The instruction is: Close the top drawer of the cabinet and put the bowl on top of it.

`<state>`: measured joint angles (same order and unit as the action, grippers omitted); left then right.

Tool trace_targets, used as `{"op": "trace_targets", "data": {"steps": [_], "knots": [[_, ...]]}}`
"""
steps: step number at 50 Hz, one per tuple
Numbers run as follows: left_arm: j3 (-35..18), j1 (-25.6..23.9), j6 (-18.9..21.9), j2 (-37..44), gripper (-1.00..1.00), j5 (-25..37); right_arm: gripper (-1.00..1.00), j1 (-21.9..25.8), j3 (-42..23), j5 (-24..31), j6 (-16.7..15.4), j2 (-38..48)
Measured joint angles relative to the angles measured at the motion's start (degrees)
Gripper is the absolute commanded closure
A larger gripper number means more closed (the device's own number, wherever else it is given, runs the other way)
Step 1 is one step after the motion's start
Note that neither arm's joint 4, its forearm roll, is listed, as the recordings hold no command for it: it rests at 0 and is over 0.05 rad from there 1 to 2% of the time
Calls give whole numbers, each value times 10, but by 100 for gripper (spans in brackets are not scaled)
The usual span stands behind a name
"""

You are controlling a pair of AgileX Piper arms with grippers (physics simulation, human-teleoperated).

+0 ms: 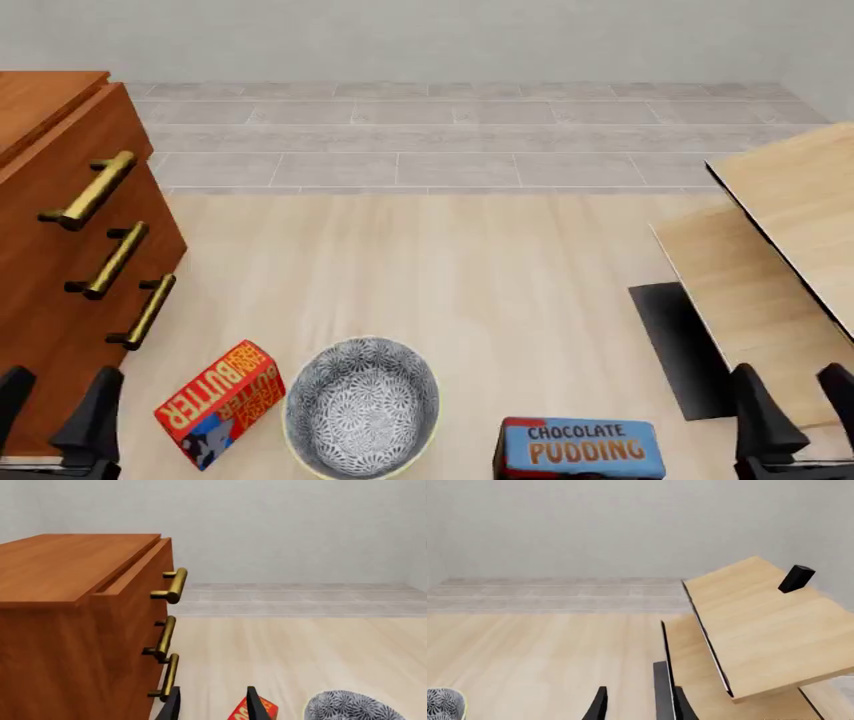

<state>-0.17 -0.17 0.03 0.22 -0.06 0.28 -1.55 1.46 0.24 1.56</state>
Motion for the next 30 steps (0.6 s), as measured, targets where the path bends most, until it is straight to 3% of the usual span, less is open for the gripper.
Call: {"op": "trace_targets", "data": {"steps": [19, 30], "knots": [[-19, -15, 2, 15, -100, -5, -100, -21, 9, -10, 14, -13], [-40, -24, 12, 69, -100, -54, -100, -28, 9, -10, 19, -15]]}}
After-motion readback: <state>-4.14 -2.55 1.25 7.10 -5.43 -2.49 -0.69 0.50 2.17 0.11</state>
